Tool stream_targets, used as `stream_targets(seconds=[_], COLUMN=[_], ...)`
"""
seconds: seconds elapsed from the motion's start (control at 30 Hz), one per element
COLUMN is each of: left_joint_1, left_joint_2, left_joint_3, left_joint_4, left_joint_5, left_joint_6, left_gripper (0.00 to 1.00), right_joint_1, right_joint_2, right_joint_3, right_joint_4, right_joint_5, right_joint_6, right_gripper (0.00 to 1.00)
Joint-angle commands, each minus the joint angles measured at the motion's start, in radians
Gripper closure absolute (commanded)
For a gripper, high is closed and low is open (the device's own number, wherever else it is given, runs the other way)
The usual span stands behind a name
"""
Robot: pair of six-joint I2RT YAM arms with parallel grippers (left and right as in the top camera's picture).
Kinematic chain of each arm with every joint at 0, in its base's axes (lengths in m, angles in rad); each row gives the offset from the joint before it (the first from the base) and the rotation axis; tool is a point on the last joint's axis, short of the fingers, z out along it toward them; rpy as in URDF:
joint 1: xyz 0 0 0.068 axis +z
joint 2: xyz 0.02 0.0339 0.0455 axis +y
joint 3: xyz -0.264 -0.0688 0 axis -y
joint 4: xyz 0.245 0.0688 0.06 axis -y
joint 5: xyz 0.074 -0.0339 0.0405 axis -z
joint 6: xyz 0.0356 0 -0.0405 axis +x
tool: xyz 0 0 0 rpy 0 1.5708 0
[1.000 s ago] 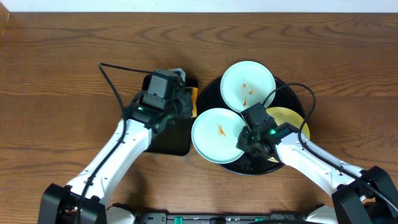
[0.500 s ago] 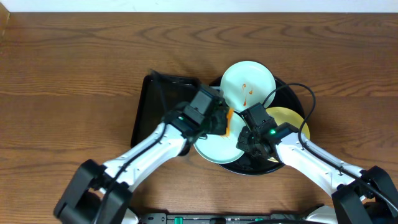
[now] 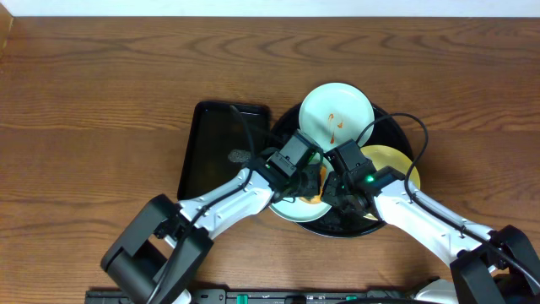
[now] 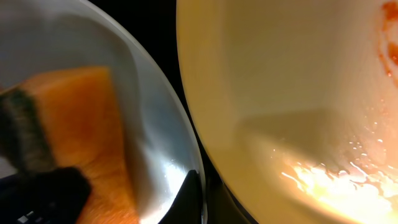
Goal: Clean dirty plates on tray and stack at the side
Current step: 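Scrub the held pale green plate with the sponge in the left gripper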
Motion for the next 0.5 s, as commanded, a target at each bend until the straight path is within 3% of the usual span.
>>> stream_targets(seconds=[0.0, 0.17, 0.47], left_joint_1=[0.003, 0.046, 0.136], left_joint_2=[0.031, 0.013, -0.121], left_joint_3=[0.015, 0.015, 0.018], left_joint_4=[-0.009, -0.058, -0.089], left_joint_5=[-0.032, -0.276, -0.288], left_joint_6=[0.066, 0.127, 0.175], left_gripper=[0.92, 0.92, 0.92], right_joint_1=[-0.003, -0.003, -0.003], right_joint_2=[0.006, 0.006, 0.006], right_joint_3=[-0.005, -0.005, -0.005], right_joint_4=[-0.002, -0.002, -0.003], right_joint_5=[0.01, 0.01, 0.01], right_joint_6=[-0.005, -0.005, -0.005], right_gripper=[0.99, 0.99, 0.99])
